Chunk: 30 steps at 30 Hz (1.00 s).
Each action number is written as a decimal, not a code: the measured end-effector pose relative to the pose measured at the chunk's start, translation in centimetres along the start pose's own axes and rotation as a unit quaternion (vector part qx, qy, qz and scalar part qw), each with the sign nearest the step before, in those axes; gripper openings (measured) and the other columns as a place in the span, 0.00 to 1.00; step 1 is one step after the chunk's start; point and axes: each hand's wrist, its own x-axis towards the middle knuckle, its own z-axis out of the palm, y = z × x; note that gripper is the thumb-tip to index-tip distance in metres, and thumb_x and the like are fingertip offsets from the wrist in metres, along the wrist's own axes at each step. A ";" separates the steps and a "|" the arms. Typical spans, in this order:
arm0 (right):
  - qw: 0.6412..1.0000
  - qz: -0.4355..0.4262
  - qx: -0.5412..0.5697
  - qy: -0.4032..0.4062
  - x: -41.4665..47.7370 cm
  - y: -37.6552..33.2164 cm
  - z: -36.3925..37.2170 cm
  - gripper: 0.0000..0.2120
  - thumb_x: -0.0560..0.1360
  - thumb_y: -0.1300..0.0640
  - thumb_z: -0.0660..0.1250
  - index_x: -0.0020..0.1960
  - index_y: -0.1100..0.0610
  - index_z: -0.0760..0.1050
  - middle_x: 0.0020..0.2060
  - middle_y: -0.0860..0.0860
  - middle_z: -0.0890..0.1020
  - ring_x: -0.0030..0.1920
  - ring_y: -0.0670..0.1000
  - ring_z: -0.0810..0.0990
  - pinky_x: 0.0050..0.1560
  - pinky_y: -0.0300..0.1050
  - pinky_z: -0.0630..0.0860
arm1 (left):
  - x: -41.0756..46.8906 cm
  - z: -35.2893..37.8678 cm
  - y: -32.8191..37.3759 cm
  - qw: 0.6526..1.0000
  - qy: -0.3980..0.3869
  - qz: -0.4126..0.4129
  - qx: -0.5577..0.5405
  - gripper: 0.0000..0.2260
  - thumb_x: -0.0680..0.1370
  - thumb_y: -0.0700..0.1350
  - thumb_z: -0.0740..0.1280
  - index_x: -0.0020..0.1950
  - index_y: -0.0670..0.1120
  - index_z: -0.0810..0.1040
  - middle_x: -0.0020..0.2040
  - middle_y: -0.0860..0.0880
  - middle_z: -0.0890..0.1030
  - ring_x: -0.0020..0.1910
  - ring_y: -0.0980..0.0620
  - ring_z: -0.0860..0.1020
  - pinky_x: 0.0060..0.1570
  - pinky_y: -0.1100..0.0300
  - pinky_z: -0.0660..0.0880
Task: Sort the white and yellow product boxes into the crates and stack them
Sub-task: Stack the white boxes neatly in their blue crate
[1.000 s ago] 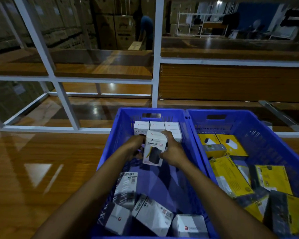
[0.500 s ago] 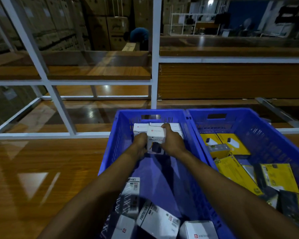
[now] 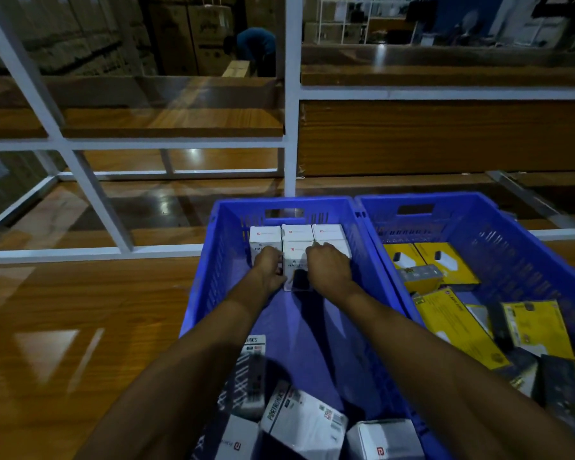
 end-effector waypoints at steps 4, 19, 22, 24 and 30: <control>0.999 -0.016 -0.018 -0.043 -0.2 -0.2 1.1 0.30 0.75 0.60 0.67 0.73 0.68 0.62 0.73 0.65 0.65 0.74 0.64 0.63 0.69 0.55 0.67 | 0.4 0.3 -0.4 1.000 0.000 0.004 0.014 0.11 0.75 0.35 0.55 0.34 0.46 0.65 0.32 0.46 0.64 0.29 0.50 0.62 0.32 0.61 0.61; 0.990 -0.032 0.112 -0.083 -1.0 1.4 -0.1 0.42 0.75 0.54 0.69 0.79 0.67 0.49 0.79 0.63 0.51 0.80 0.61 0.48 0.78 0.55 0.53 | -1.6 -1.2 0.8 0.993 -0.019 0.039 0.107 0.12 0.79 0.39 0.55 0.35 0.46 0.66 0.31 0.46 0.66 0.19 0.52 0.66 0.21 0.68 0.63; 0.987 -0.023 0.152 -0.052 -1.6 0.6 -1.1 0.38 0.75 0.54 0.68 0.78 0.65 0.54 0.77 0.61 0.59 0.78 0.61 0.54 0.76 0.56 0.58 | -3.9 -2.4 2.6 0.972 -0.029 0.095 0.213 0.13 0.80 0.34 0.56 0.38 0.43 0.70 0.31 0.45 0.71 0.24 0.50 0.71 0.18 0.67 0.64; 0.982 -0.036 0.178 -0.057 -2.4 -0.8 -1.6 0.30 0.76 0.54 0.66 0.74 0.62 0.64 0.72 0.60 0.69 0.72 0.61 0.66 0.67 0.54 0.69 | -4.7 -3.7 3.0 0.927 -0.065 0.104 0.355 0.09 0.80 0.34 0.59 0.41 0.41 0.73 0.34 0.40 0.74 0.28 0.48 0.72 0.25 0.63 0.70; 0.965 -0.059 0.130 -0.218 -6.1 -6.6 -0.8 0.22 0.75 0.45 0.67 0.64 0.58 0.75 0.58 0.57 0.80 0.54 0.59 0.81 0.51 0.52 0.81 | -5.9 -6.2 0.5 0.776 -0.122 -0.037 0.618 0.08 0.80 0.35 0.59 0.54 0.34 0.77 0.48 0.30 0.79 0.41 0.34 0.80 0.39 0.46 0.77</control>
